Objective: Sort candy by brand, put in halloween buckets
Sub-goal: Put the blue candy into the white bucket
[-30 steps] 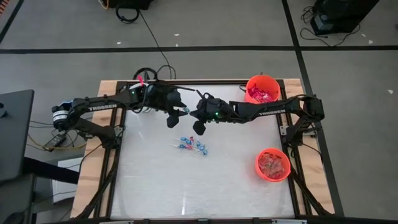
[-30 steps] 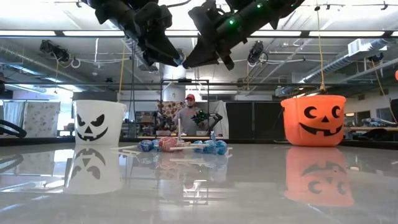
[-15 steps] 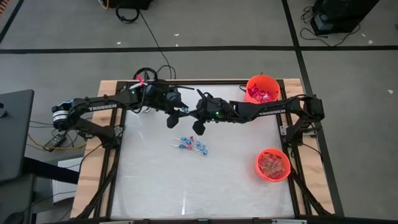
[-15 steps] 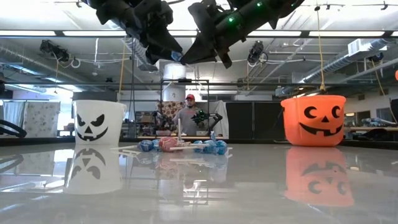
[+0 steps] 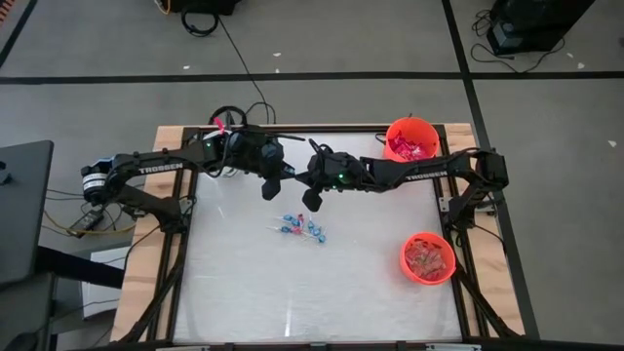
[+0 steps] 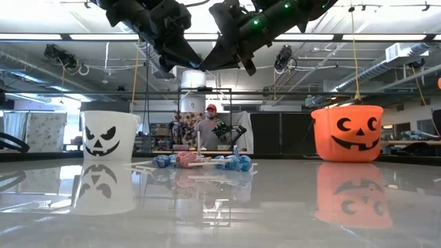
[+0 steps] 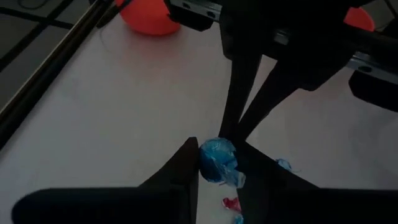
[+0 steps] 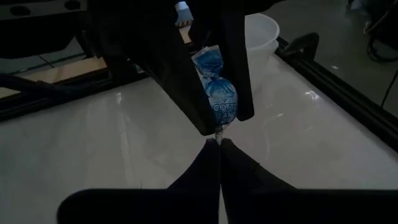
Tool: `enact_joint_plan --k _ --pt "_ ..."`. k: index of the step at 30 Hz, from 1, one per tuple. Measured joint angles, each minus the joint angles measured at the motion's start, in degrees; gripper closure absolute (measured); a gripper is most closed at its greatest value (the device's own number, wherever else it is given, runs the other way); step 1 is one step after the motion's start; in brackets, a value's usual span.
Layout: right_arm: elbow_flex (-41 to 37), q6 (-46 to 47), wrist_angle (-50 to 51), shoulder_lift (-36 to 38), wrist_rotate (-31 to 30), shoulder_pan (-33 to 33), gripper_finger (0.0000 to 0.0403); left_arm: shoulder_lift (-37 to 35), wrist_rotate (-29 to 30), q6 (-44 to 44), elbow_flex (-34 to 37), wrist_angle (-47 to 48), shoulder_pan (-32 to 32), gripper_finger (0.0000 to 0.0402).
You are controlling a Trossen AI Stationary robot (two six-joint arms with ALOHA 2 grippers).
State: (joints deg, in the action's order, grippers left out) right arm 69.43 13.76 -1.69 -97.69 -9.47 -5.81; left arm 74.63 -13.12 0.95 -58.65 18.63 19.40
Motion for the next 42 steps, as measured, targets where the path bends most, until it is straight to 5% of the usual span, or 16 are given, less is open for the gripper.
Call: enact_joint_plan --k 4,8,15,23,30,33,42 --pt "0.0 3.9 1.0 0.0 0.5 -0.5 0.036 -0.1 3.8 1.2 -0.1 1.1 0.6 0.0316" --pt "0.0 8.0 6.7 0.0 0.2 -0.6 0.0308 -1.6 12.6 1.0 -2.0 12.5 3.9 0.0307" --pt "-3.0 12.9 10.5 -1.2 0.4 0.3 0.0253 -7.2 22.9 -0.8 -1.1 27.9 16.5 0.0311" --pt "-6.1 16.3 8.6 -1.7 1.7 2.2 0.0249 -9.6 23.4 -1.1 2.0 28.0 30.9 0.0311" --pt "-7.1 14.3 8.0 -1.7 6.8 2.5 0.0249 -8.6 23.1 -2.3 7.1 26.2 35.6 0.0311" --pt "-7.1 15.8 7.2 -2.0 4.2 2.7 0.025 -8.0 21.5 -2.2 10.8 24.1 36.6 0.0307" --pt "-6.6 10.6 2.6 -10.5 7.8 2.8 0.0246 -7.3 19.9 -1.5 13.0 23.0 37.5 0.0205"
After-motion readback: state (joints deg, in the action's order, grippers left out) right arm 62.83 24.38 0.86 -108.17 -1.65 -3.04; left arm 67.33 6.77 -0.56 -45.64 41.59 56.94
